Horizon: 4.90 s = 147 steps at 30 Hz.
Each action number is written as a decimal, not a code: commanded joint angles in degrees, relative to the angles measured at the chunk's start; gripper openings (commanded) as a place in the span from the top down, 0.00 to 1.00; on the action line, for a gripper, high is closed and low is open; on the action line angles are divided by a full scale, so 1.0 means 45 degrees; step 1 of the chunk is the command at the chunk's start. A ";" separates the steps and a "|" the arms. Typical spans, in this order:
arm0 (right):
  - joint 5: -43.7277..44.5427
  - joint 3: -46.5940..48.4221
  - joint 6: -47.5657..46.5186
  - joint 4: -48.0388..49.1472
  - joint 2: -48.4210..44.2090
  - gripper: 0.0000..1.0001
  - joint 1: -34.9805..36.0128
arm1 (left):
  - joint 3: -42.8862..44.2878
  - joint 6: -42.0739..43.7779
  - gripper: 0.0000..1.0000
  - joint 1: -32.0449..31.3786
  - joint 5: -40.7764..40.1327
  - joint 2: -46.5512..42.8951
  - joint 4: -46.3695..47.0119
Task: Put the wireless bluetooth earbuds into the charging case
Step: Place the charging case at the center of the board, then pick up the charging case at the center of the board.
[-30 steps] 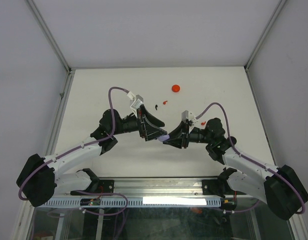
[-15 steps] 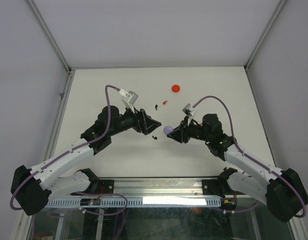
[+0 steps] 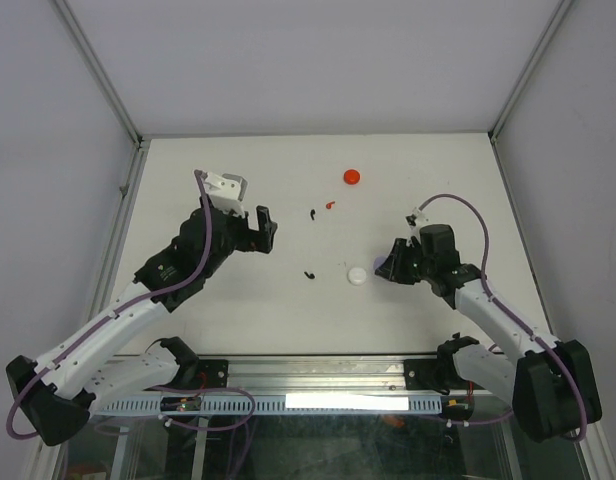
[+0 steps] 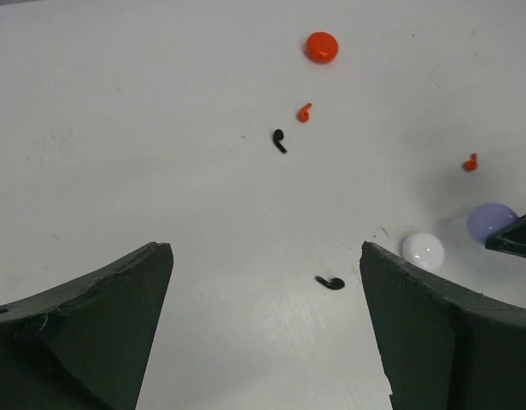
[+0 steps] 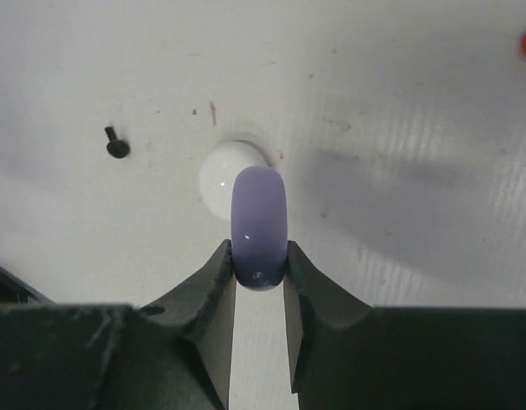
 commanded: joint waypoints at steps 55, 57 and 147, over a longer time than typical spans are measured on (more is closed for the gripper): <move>0.2163 1.1595 -0.6645 0.4933 1.3057 0.18 -0.0522 | -0.1315 -0.0045 0.07 0.2904 0.0520 -0.1104 0.0622; 0.1654 1.2355 -0.6802 0.5159 1.3861 0.19 -0.0689 | -0.1305 -0.0028 0.07 0.2915 0.0543 -0.1082 0.0642; 0.5692 -0.0712 -0.4151 1.6714 0.3211 0.55 0.7614 | -0.3828 -0.7817 0.51 0.0733 0.6929 0.2485 1.0047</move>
